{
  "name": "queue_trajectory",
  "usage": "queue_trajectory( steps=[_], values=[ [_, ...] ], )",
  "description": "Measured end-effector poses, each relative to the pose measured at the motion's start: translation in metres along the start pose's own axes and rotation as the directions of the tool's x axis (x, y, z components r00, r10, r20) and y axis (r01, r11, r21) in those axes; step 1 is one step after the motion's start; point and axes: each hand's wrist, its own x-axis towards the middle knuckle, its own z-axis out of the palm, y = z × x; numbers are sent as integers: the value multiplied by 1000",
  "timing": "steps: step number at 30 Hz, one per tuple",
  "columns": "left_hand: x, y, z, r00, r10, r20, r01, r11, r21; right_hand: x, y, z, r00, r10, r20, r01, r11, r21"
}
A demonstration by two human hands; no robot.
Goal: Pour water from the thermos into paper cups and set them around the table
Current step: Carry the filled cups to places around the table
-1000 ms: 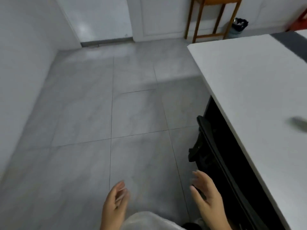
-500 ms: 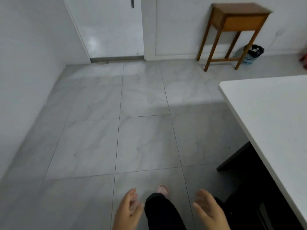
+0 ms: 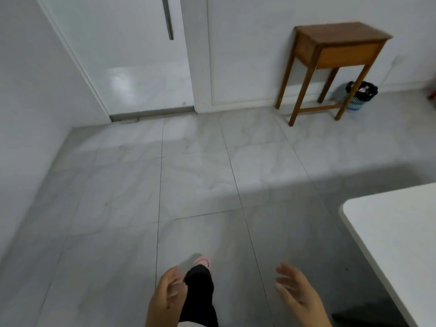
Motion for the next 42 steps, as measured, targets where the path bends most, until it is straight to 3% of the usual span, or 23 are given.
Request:
queue_trajectory(
  steps=[3,6,12,18,24,27,31,36,39,42],
  values=[
    [90,39,17,991,109,79,-117,989,93,78,-30,13,995,-45,-84,47,999,19],
    [175,102,48,963,197,185,-214,974,76,141,-68,20,979,-86,-183,93,995,29],
    [295,186,124,871,232,432,-299,950,93,210,-87,-6,901,63,-429,0,989,146],
    [371,218,243,804,146,577,-272,952,139,298,-81,-77,783,160,-601,-28,974,223],
    [437,315,389,676,237,698,-362,931,35,395,-104,-193,685,152,-713,19,974,227],
    [460,349,454,599,254,759,-419,908,27,419,-109,-242,613,180,-770,30,968,250],
    [480,365,537,547,212,810,-429,902,53,443,-95,-296,516,266,-814,-6,951,308],
    [502,392,664,454,167,875,-444,894,60,489,-81,-373,323,350,-879,40,923,383],
    [510,428,757,353,175,919,-466,884,11,526,-84,-433,227,344,-911,47,930,363],
    [505,469,845,206,169,964,-512,858,-41,554,-90,-495,142,337,-931,47,937,347]
  ],
)
